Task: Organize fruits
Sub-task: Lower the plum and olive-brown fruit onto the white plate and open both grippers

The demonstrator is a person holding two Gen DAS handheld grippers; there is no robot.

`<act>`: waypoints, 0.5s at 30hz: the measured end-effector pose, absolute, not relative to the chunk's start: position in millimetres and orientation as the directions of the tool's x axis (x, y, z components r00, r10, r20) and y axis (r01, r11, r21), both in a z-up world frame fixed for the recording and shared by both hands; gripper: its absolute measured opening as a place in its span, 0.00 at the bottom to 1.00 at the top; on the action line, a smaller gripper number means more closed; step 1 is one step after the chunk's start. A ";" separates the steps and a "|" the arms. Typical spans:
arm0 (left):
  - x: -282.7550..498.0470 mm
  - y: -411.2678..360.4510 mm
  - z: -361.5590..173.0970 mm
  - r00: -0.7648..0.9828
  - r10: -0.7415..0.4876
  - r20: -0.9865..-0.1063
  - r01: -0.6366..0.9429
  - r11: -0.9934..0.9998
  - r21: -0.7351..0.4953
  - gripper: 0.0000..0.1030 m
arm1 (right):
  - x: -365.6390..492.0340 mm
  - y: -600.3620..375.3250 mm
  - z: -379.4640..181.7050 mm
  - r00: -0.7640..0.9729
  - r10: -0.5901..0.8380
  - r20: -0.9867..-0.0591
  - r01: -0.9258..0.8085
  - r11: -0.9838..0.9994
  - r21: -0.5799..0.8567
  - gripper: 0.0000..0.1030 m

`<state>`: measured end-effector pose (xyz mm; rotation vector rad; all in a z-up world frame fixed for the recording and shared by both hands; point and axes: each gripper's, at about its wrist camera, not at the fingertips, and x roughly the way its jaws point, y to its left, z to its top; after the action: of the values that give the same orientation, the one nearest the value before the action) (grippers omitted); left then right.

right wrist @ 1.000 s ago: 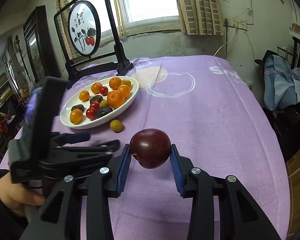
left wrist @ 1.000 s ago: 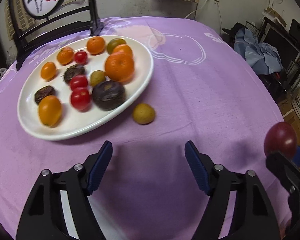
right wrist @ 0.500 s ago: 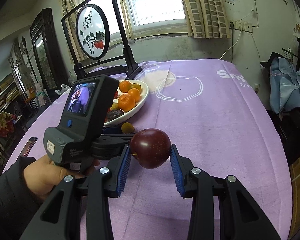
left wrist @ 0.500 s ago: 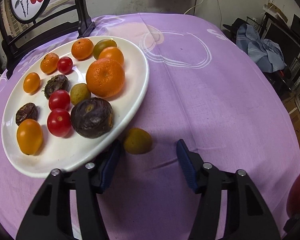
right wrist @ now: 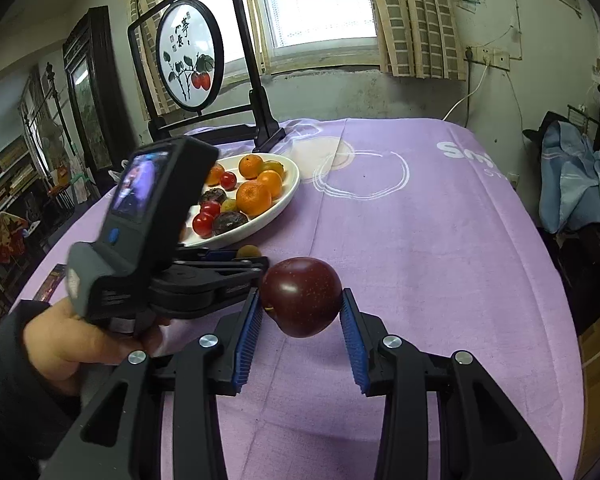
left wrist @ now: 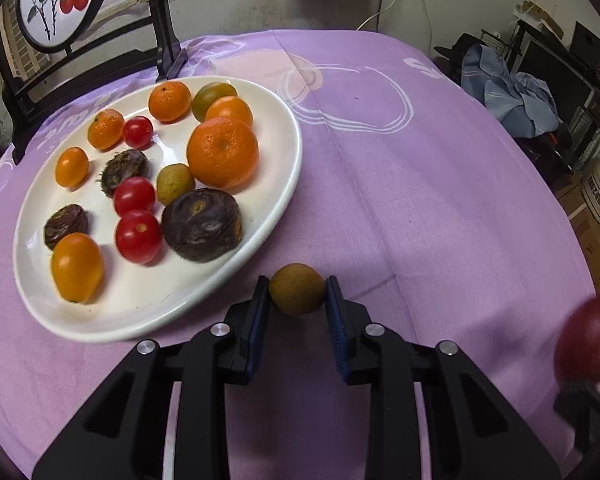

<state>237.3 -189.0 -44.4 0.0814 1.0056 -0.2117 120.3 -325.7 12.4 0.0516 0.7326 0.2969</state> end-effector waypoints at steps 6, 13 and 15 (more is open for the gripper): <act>191.6 -156.5 -17.0 0.550 -0.171 -0.818 0.243 0.969 -0.040 0.27 | 122.7 -319.1 6.4 0.703 0.282 -0.653 -0.253 0.957 0.141 0.39; 163.3 -98.1 7.7 0.593 -0.152 -0.791 0.208 0.978 -0.032 0.27 | 127.6 -283.0 2.2 0.670 0.275 -0.689 -0.281 0.954 0.107 0.39; 164.1 -84.9 14.8 0.605 -0.150 -0.782 0.194 0.980 -0.037 0.27 | 130.3 -267.0 6.9 0.664 0.282 -0.693 -0.301 0.949 0.098 0.39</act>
<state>164.1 -84.9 14.8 0.0532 0.8989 -0.1992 130.3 -267.0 6.9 -0.0260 0.7778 0.3295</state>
